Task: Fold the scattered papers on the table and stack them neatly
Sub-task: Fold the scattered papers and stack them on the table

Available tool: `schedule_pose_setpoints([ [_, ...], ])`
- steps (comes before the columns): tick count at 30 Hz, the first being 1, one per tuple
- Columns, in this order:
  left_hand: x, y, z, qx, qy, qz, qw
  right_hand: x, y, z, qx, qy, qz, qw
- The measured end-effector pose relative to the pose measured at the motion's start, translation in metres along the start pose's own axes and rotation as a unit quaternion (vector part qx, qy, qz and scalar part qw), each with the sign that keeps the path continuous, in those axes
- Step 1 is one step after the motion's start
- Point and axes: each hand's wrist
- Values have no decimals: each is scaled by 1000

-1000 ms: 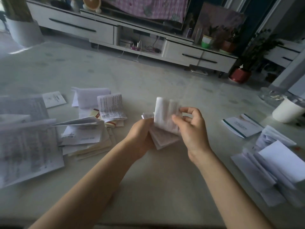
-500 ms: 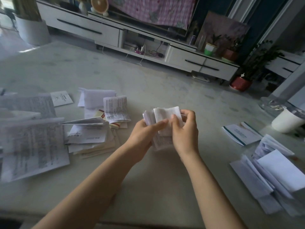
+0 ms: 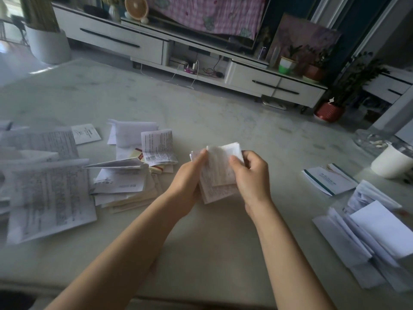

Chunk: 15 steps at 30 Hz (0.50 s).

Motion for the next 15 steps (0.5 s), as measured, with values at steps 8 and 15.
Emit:
schedule_pose_setpoints([
  [8, 1, -5, -5, -75, -31, 44, 996, 12, -12, 24, 48, -1, -49, 998],
  [15, -1, -4, -2, -81, -73, -23, 994, 63, 28, 66, 232, -257, -163, 924],
])
Point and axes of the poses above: each hand's wrist, its own y-axis towards the middle knuckle, its own z-axis out of the palm, x = y × z, and after that the axes turned 5 degrees about z, right-handed
